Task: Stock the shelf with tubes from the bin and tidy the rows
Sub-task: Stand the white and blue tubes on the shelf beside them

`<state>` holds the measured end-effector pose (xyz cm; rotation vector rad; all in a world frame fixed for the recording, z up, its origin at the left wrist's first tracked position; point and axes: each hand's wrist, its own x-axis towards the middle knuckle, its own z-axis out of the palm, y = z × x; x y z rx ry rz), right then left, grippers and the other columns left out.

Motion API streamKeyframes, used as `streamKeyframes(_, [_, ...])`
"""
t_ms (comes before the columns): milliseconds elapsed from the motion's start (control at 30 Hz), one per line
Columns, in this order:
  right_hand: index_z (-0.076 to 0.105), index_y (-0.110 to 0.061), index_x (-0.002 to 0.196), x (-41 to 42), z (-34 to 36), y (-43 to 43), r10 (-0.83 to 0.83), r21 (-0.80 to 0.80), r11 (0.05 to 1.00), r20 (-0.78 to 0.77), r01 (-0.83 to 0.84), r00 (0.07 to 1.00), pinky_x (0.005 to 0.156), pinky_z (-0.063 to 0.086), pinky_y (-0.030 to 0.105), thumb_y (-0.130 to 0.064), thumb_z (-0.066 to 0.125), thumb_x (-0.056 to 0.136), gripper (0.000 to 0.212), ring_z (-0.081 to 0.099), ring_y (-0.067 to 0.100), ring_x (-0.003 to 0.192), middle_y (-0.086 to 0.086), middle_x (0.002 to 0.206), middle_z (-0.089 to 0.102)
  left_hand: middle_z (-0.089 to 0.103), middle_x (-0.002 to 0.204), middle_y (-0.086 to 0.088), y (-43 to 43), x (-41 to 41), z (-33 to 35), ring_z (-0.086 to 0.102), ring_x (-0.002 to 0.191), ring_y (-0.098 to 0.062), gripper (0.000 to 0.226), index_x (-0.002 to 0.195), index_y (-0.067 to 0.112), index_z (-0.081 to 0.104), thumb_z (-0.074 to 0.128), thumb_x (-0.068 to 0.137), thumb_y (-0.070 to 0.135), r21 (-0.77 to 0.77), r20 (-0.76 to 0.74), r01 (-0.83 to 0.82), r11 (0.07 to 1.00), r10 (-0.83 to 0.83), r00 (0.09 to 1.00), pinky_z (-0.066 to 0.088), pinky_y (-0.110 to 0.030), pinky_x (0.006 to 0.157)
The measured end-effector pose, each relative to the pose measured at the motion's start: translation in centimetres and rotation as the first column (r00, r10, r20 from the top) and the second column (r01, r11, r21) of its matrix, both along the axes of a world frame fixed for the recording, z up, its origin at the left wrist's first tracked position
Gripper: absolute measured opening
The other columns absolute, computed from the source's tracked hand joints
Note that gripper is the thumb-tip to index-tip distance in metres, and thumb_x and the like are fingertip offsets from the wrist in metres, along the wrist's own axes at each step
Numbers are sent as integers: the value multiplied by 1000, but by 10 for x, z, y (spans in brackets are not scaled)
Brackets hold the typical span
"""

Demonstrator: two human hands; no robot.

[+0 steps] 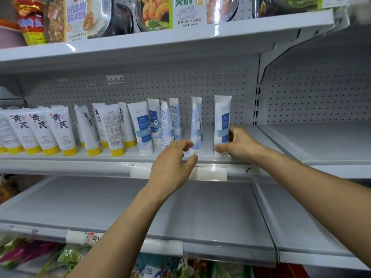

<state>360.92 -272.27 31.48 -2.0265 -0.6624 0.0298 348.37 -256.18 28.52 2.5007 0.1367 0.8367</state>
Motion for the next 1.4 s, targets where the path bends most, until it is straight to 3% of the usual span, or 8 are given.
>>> streamKeyframes(233, [51,-18,118,-1,1,-1,-43,-43,998,15,43,999,89,50,33,-12,72,78,46,62,18,98,2,108,64,58,122,13,1,-1,-2,57,102,-7,34,125,31,54,57,92,38,-15,-8,-4,1000,4,1000,51,-36,90])
streamKeyframes(500, [40,-13,135,-19,4,-12,-87,-145,985,37,91,996,84,42,29,-16,70,83,60,54,17,101,2,119,56,57,125,10,1,-8,-5,56,103,-7,37,128,29,52,57,92,39,31,-16,-16,999,17,1000,51,-33,89])
streamKeyframes(567, [36,-14,138,-30,2,-21,-125,-201,969,103,144,987,86,46,32,-21,67,87,60,54,18,103,5,123,54,56,125,10,0,-14,-8,57,103,-8,37,127,29,53,58,92,39,27,-19,-9,1000,10,1000,51,-34,89])
streamKeyframes(700, [45,-19,130,-61,-16,-38,-77,-275,937,437,215,896,92,47,37,-24,58,90,42,50,15,112,-1,124,53,58,121,13,-6,-36,-23,60,96,-7,34,124,30,54,59,92,40,-37,-30,-5,999,4,1000,52,-36,87])
streamKeyframes(800, [49,-22,124,-84,-39,-33,94,-337,935,530,108,843,91,47,38,-24,57,89,35,51,15,111,-3,121,54,58,119,12,-4,-58,-44,60,91,-6,37,126,30,52,59,91,40,-42,-65,-28,999,25,998,54,-38,85])
streamKeyframes(1000, [45,-21,132,-120,-75,32,345,-451,885,462,-118,817,99,44,36,-28,57,91,43,48,14,119,-3,131,50,56,127,9,45,-117,-86,61,95,-8,46,134,30,46,56,92,43,-14,-227,-187,982,179,957,54,-40,85])
streamKeyframes(1167, [46,-21,132,-156,-97,125,501,-492,825,406,-279,764,97,41,28,-29,57,92,43,48,12,119,-4,132,51,57,124,10,111,-173,-108,62,92,-8,45,134,30,47,58,91,43,-41,-286,-322,946,297,911,52,-34,84])
streamKeyframes(1400, [49,-15,130,-222,-130,298,661,-496,719,273,-486,699,96,46,37,-29,58,91,42,53,17,113,2,127,56,63,118,3,245,-274,-149,61,88,-14,36,124,19,55,60,92,33,-168,-418,-520,837,418,807,50,-31,84])
